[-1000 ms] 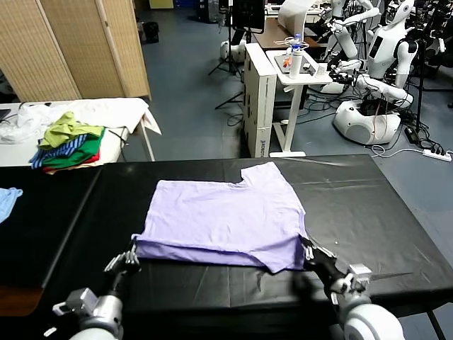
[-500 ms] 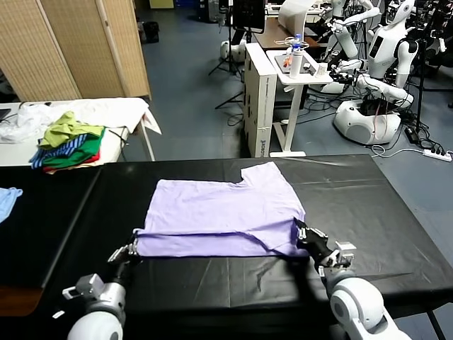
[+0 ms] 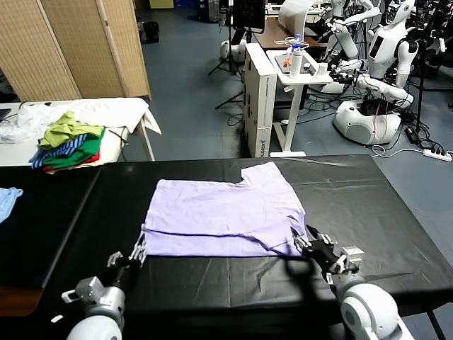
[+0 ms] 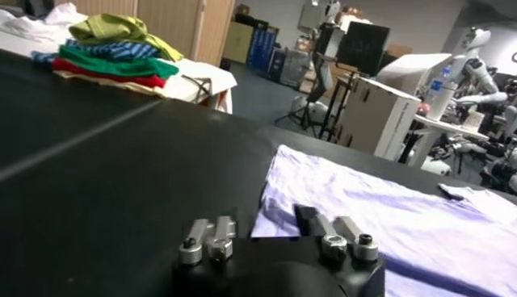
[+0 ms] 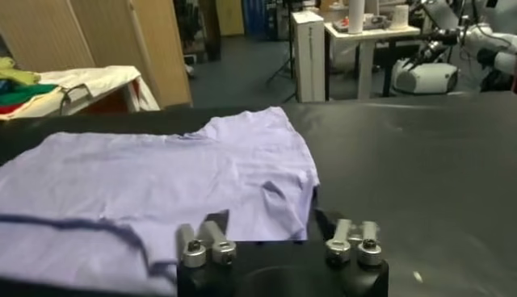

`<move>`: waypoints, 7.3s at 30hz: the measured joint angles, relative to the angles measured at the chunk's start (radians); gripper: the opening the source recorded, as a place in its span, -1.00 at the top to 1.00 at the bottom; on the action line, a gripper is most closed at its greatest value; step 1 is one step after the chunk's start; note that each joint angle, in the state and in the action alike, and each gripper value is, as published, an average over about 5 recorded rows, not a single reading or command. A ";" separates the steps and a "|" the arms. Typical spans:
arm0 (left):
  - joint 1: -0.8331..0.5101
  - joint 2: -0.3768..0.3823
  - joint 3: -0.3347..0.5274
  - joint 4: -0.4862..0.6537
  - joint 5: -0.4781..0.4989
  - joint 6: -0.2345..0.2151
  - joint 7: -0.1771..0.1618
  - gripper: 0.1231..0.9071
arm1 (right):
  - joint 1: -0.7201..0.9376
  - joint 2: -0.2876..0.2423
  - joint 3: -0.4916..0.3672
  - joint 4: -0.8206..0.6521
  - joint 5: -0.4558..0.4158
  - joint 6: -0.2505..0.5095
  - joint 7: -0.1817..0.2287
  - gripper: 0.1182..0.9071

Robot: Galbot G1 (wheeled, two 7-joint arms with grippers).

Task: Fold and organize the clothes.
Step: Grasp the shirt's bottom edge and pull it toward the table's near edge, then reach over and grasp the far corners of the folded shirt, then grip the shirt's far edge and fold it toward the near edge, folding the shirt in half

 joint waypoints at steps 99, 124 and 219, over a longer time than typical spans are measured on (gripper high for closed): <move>-0.556 0.336 0.191 0.238 -0.462 0.386 -0.182 -1.00 | 0.772 -0.051 -0.385 -0.409 0.211 -0.256 0.195 -1.00; -0.675 0.330 0.276 0.432 -0.409 0.374 -0.157 -0.93 | 0.910 0.049 -0.485 -0.614 0.201 -0.256 0.175 -0.35; 0.082 0.133 -0.096 -0.184 -0.213 0.365 -0.195 0.94 | 0.146 -0.176 -0.142 0.046 0.189 -0.256 0.122 0.95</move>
